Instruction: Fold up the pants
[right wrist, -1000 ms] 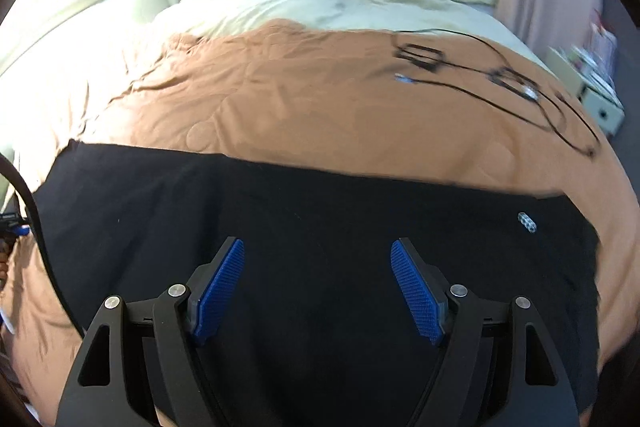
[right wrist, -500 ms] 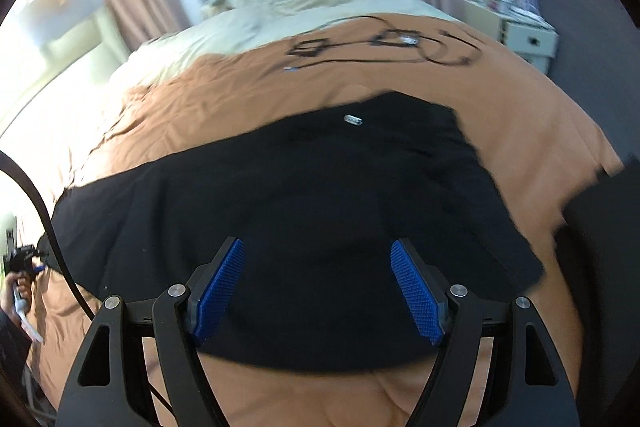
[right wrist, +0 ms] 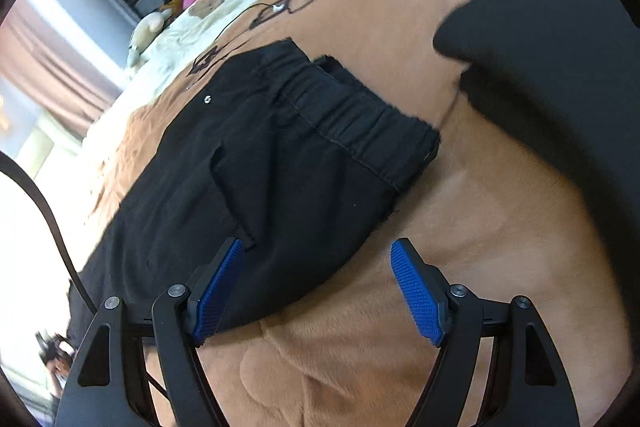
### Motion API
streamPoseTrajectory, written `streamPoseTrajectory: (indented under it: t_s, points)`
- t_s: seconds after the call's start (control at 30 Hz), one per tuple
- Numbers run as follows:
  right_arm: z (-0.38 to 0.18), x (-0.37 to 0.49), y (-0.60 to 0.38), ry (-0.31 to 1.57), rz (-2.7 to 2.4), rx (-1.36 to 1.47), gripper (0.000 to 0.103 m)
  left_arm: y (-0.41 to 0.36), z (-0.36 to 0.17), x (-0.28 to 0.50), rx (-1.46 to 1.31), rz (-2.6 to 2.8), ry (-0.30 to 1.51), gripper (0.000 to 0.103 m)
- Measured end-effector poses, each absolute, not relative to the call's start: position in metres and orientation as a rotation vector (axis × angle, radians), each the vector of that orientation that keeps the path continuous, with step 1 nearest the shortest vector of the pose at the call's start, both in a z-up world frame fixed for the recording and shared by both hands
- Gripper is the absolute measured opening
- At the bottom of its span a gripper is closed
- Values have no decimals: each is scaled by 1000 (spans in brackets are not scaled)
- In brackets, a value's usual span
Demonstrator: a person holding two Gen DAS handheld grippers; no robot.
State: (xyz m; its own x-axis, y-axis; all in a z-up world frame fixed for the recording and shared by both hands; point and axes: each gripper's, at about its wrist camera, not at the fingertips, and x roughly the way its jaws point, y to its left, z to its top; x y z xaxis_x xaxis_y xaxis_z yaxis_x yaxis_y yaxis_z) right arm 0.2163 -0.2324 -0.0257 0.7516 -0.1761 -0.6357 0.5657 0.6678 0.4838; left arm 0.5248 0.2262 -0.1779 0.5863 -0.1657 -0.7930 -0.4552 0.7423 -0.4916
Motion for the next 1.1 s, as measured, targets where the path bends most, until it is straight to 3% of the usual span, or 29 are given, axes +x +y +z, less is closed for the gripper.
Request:
streamPoseTrajectory:
  t_s: [0.27, 0.3, 0.33, 0.4, 0.43, 0.47, 0.53, 0.77, 1.1]
  points:
    - [-42, 247, -250, 503, -408, 788, 75, 225, -179, 531, -752, 186, 919, 52]
    - [-43, 249, -253, 483, -399, 806, 75, 226, -179, 530, -760, 191, 911, 46]
    - [-46, 248, -252, 473, -395, 813, 75, 227, -179, 529, -771, 202, 903, 29]
    - [-48, 248, -253, 458, -383, 821, 73, 230, -180, 528, -793, 197, 897, 7]
    - [-48, 247, -254, 456, -382, 816, 57, 231, -180, 527, -801, 192, 894, 7]
    - [-49, 248, -255, 457, -383, 813, 34, 232, -178, 526, -803, 192, 889, 7]
    - [-49, 238, -260, 435, -367, 823, 16, 232, -170, 525, -788, 188, 877, 6]
    - [-27, 220, -258, 357, -328, 803, 9, 229, -138, 518, -776, 182, 837, 5]
    - [-3, 196, -248, 324, -306, 781, 8, 228, -87, 489, -755, 174, 806, 5]
